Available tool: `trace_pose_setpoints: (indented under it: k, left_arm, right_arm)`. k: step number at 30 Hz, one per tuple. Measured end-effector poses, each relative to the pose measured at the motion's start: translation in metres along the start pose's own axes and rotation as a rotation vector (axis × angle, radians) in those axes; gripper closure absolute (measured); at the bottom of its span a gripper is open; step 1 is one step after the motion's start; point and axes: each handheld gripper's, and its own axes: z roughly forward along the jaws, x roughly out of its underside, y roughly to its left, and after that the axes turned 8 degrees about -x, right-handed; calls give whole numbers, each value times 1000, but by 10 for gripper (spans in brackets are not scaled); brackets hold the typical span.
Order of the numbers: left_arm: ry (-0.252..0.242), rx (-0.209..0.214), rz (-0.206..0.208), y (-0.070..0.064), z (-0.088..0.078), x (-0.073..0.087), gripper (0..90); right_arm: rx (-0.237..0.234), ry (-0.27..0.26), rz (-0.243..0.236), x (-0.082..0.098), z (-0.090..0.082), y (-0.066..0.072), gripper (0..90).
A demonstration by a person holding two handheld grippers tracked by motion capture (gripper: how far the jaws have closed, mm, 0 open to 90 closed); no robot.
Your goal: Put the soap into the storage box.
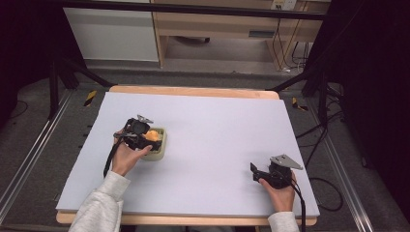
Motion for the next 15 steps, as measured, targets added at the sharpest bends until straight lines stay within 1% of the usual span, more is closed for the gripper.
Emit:
trace_pose_setpoints:
  k: [3, 7, 15]
  left_arm:
    - [9, 3, -3, 1, 2, 1, 255]
    - [8, -2, -4, 3, 4, 2, 255]
    - [19, -2, -1, 0, 12, 5, 255]
  right_arm:
    - [0, 0, -1, 0, 0, 0, 143]
    - [-1, 0, -2, 0, 0, 0, 144]
    - [1, 1, -4, 0, 0, 0, 144]
